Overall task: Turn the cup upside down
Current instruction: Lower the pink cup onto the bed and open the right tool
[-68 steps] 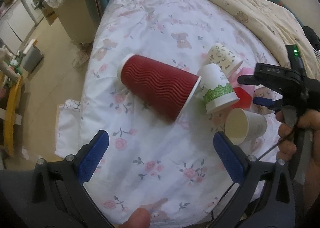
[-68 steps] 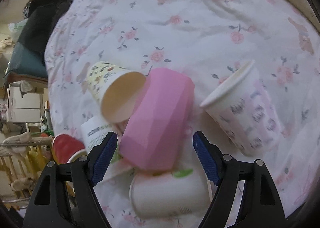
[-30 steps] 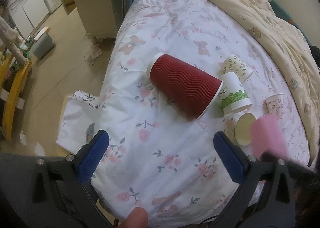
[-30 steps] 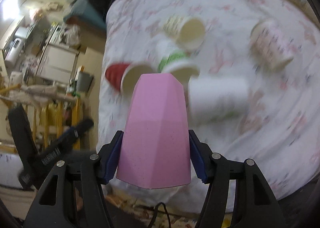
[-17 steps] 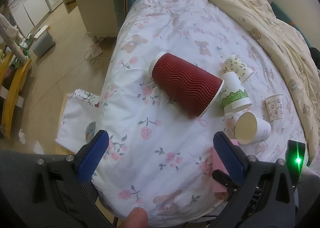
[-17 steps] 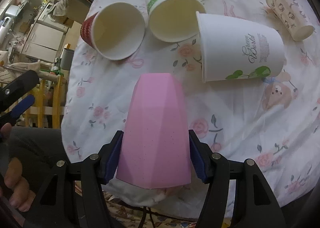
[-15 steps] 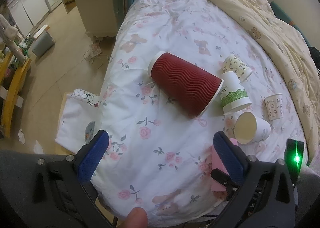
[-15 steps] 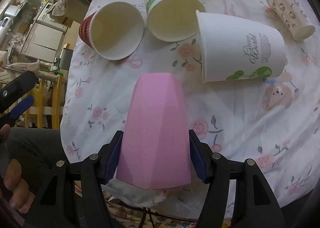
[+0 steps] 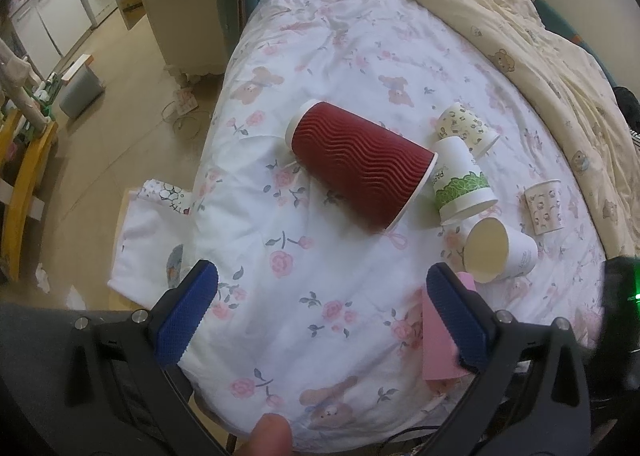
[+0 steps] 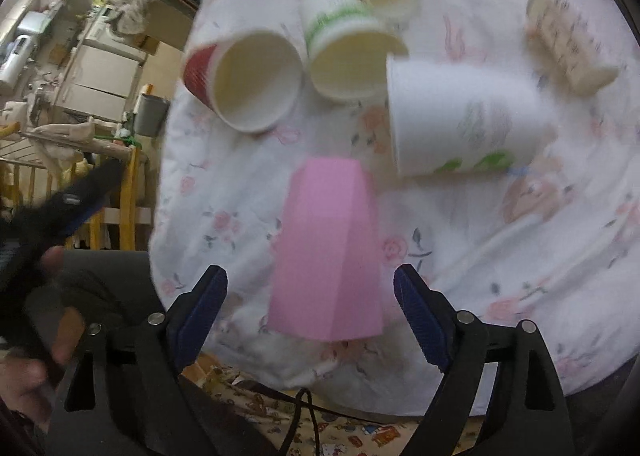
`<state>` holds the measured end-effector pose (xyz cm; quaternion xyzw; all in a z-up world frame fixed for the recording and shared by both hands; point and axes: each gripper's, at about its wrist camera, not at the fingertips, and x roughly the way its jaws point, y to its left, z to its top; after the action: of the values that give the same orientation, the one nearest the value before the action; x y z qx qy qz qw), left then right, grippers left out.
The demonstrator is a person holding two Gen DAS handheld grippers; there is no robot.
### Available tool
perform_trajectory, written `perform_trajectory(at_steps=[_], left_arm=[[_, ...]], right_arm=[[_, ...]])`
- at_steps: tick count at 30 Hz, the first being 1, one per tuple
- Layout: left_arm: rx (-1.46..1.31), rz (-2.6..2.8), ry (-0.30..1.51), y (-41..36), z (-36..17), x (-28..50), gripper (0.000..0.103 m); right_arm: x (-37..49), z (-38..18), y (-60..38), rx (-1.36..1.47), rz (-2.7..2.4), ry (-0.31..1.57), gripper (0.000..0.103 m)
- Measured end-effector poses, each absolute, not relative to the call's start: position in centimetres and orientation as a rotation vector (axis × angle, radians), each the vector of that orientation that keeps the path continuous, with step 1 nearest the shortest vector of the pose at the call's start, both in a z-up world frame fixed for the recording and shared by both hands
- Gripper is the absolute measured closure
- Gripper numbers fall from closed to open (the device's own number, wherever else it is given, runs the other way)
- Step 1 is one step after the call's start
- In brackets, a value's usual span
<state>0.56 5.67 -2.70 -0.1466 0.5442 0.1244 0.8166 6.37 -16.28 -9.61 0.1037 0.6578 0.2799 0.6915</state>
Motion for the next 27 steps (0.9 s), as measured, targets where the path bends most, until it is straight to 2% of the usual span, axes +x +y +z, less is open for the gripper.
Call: perform_trajectory(at_steps=[7,14,27], left_arm=[[-0.311,0.235,1.156,5.0,-2.7,0.4,0.0],[-0.311,0.201,1.151,4.1,-2.7,0.3,0.0],[-0.246,0.164,1.129,2.5,-2.6,0.2,0.0]], right_arm=[[6.1,-3.7,-19.5,0.183,0.602,1.226,0.015],[5.4,-0.9,-22.8,0.147,0.484,1.02,0.015],[5.9,-1.9,-25.7,0.17,0.382,0.971,0.015]])
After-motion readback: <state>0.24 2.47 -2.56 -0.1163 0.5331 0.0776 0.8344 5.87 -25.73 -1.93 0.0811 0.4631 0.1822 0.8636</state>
